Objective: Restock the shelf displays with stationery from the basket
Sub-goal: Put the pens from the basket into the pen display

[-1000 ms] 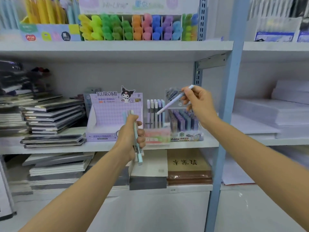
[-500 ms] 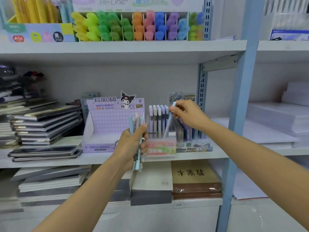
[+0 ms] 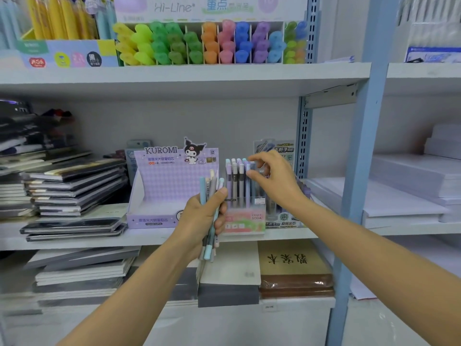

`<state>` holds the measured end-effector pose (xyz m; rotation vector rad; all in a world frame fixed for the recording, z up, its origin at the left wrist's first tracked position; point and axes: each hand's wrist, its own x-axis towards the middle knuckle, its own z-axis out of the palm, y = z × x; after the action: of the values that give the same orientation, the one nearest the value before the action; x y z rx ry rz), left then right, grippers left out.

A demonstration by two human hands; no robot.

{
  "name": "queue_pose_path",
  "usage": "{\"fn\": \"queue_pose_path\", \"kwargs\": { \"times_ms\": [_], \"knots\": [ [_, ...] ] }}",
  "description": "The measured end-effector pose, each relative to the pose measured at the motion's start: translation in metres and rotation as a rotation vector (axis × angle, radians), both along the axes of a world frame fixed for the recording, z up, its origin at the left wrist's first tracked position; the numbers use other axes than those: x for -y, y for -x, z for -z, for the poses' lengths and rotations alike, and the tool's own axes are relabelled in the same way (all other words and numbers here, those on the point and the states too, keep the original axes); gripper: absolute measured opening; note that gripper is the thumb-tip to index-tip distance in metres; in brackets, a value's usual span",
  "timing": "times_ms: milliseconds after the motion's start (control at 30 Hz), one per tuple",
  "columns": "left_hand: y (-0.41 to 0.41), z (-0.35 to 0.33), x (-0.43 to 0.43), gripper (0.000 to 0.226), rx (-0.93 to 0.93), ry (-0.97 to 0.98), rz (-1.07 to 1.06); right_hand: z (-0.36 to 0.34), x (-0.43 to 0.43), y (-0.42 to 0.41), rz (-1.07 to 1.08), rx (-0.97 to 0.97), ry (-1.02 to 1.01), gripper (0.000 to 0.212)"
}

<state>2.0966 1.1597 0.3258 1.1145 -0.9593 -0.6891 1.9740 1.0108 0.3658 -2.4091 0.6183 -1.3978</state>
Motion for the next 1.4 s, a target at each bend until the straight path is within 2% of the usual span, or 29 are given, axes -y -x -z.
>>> {"fn": "queue_pose_path", "kwargs": {
  "times_ms": [100,167,267,367,500,600,667,800,967,1100,1167,1300,1400],
  "knots": [
    [0.007,-0.003,-0.006,0.038,0.048,-0.014,0.002,-0.005,-0.018,0.008,-0.208,0.143,-0.168,0.011],
    [0.014,-0.005,-0.009,0.036,0.078,-0.003,0.025,-0.008,-0.032,0.011,-0.377,0.086,-0.343,0.015],
    [0.025,-0.007,-0.012,0.033,0.117,0.028,0.059,-0.010,-0.048,0.013,-0.487,-0.066,-0.494,0.027],
    [0.029,-0.008,-0.017,0.036,0.128,0.017,0.059,-0.012,-0.053,0.019,-0.532,-0.052,-0.532,0.022],
    [0.022,-0.006,-0.025,0.045,0.089,-0.040,0.040,-0.023,-0.050,0.032,-0.506,0.240,-0.619,0.019],
    [0.014,-0.005,-0.032,0.035,-0.038,-0.028,0.058,-0.030,-0.042,0.046,-0.494,0.410,-0.677,0.016],
    [0.011,-0.006,-0.035,0.025,-0.072,-0.012,0.043,-0.028,-0.040,0.053,-0.521,0.414,-0.720,0.015],
    [0.014,-0.013,-0.038,0.021,-0.157,0.069,-0.119,-0.014,-0.041,0.062,-0.578,0.301,-0.791,0.013],
    [0.024,-0.025,-0.040,0.021,-0.266,0.215,-0.201,0.007,-0.053,0.070,-0.649,-0.066,-0.740,0.014],
    [0.036,-0.027,-0.040,0.025,-0.178,0.183,-0.224,0.012,-0.064,0.070,-0.719,-0.298,-0.648,0.009],
    [0.040,-0.026,-0.040,0.023,-0.101,0.137,-0.241,0.008,-0.069,0.069,-0.680,-0.272,-0.578,0.011],
    [0.047,-0.022,-0.039,0.023,0.039,0.067,-0.175,-0.009,-0.078,0.063,-0.546,0.059,-0.493,0.022],
    [0.051,-0.020,-0.037,0.025,0.107,0.046,-0.099,-0.016,-0.081,0.057,-0.516,0.018,-0.432,0.020]
  ]
}}
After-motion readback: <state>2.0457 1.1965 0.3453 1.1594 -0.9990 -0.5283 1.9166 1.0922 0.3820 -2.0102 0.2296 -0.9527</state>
